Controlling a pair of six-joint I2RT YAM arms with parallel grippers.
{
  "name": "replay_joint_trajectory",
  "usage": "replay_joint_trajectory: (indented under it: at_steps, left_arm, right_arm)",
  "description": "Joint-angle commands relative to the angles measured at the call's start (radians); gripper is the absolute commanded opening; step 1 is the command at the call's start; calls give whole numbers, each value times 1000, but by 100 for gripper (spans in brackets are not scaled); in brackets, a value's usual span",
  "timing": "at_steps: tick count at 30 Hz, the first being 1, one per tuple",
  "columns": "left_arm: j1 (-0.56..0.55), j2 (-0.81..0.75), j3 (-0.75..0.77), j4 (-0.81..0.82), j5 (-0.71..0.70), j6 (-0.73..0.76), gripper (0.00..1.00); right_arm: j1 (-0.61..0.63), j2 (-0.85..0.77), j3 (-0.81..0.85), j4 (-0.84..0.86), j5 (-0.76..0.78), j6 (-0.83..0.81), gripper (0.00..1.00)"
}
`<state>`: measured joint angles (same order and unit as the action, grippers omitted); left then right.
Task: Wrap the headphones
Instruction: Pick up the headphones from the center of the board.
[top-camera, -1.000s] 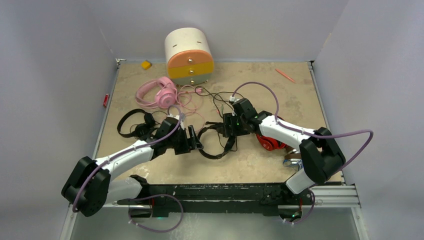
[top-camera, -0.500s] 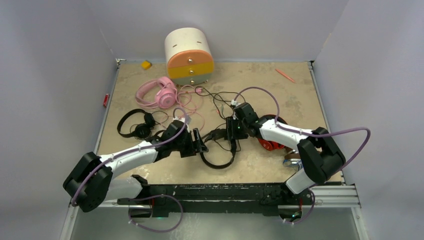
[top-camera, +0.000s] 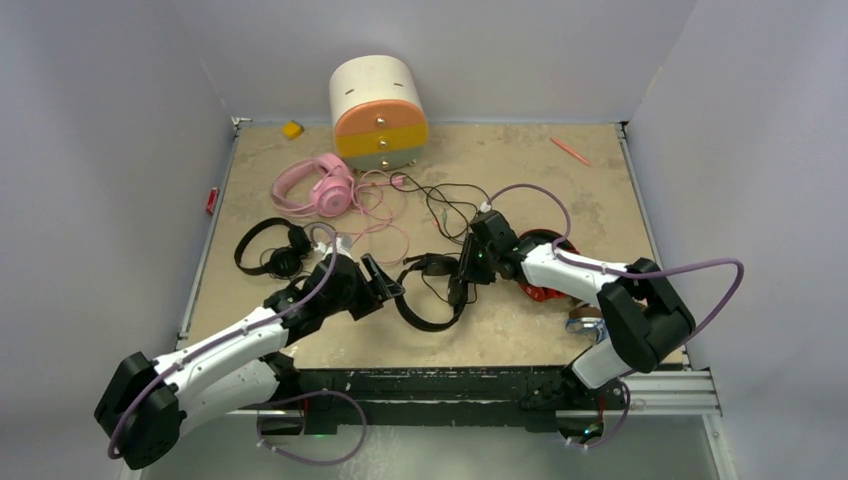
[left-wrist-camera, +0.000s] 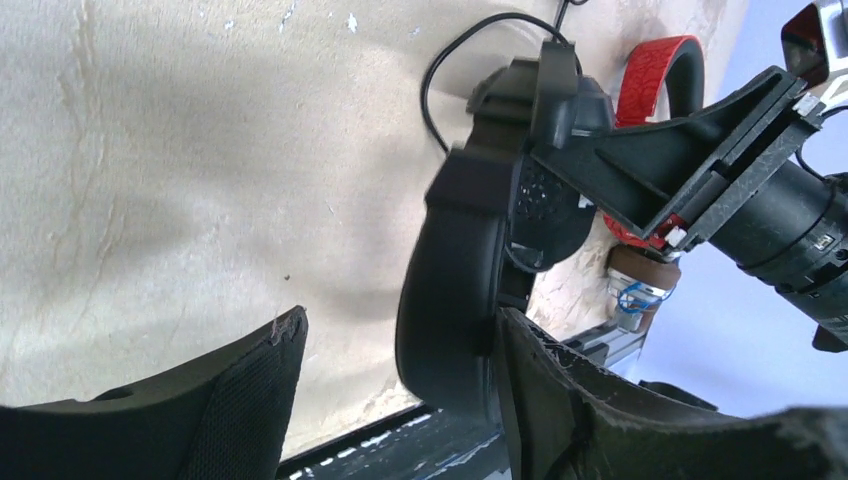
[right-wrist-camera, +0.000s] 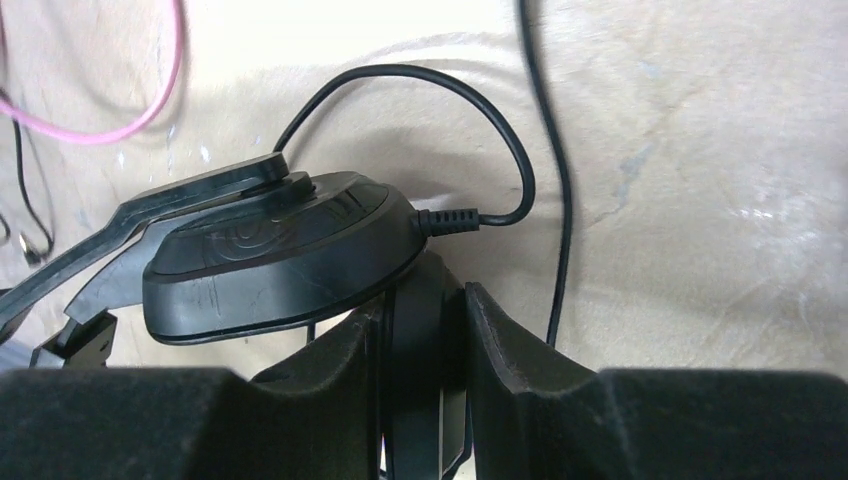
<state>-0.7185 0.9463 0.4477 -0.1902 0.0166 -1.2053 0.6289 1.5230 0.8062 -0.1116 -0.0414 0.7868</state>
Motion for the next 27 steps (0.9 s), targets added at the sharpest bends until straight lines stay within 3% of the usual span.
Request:
replay_joint_trajectory:
  at_steps: [1,5,9,12,20,27]
  left_arm:
    - [-39,-55,-14,-48,-69,-106,65]
    - [-73,-67,-6,-57,-116,-154,66]
    - [-125,-40,23,-52,-161,-189,66]
    - [-158,12,48,-64,-217,-204,66]
    - [-167,157,197,-285,-366,-272,60]
    - [-179,220,225,-280,-366,-267,44]
  right_arm:
    - [20,-15,89,-76,177,238,22]
    - [112,30,224,-265,376,352,22]
    - [153,111,320,-390,425,426,23]
    - [169,139,329,-383,421,451,22]
    - [217,139,330,-407,501,522,21]
    - [247,150,338,-414,541,540,21]
